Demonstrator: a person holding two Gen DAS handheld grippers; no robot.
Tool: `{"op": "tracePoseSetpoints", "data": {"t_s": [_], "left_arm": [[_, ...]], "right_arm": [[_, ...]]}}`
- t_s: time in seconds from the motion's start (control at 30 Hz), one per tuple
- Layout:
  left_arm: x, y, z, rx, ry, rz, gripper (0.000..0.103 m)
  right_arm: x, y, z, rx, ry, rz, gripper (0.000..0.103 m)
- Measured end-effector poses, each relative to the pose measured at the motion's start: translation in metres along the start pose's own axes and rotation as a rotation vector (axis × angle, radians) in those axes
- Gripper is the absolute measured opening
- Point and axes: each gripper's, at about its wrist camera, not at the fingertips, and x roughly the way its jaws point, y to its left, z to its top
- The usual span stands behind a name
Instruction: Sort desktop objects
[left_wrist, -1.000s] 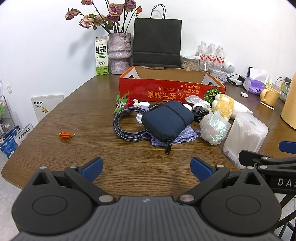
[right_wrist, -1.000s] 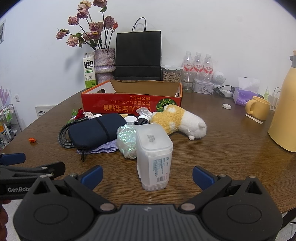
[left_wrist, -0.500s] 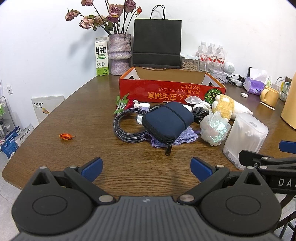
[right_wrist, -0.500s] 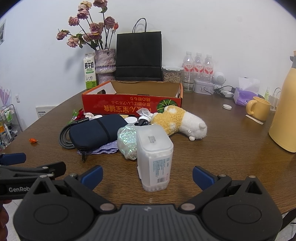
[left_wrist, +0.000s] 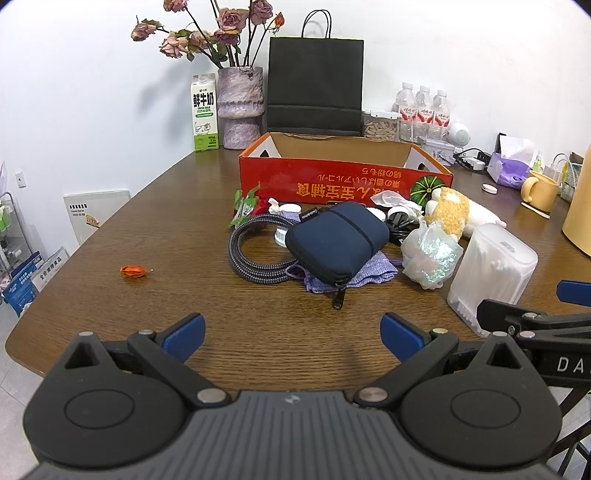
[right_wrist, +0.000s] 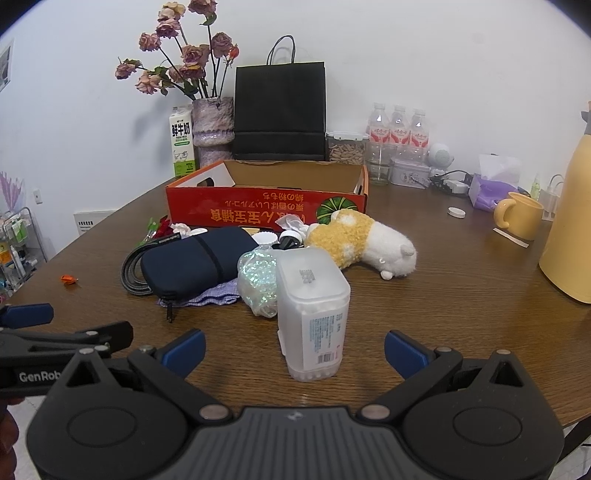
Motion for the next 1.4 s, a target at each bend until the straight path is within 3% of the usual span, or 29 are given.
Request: {"op": "tracePoseSetpoints", "data": {"t_s": [0.63,1.03,1.27,1.4], "left_arm": [[0.003,-0.001,-0.004,0.0,0.004,0.006,0.103],[0.025,-0.004,0.004,0.04,-0.009,0.003,0.103],[0.054,-0.015,0.022,0.097,-0.028,0.003,0.103],[0.07,-0.022,0.033,0.137,-0.048,0.001,0.103]], "right_arm": [[0.002,0.0,-0.005,0.001,0.007,0.008,0.103],[0.022,-0.006,-0.003,-0.006,-0.005,0.01,0.103],[0.044,-0.015,0.006,-0.015,-0.019,0.023,0.088],[0.054,-0.021,0.008,-0.012,-0.009,0.039,0.074]]}}
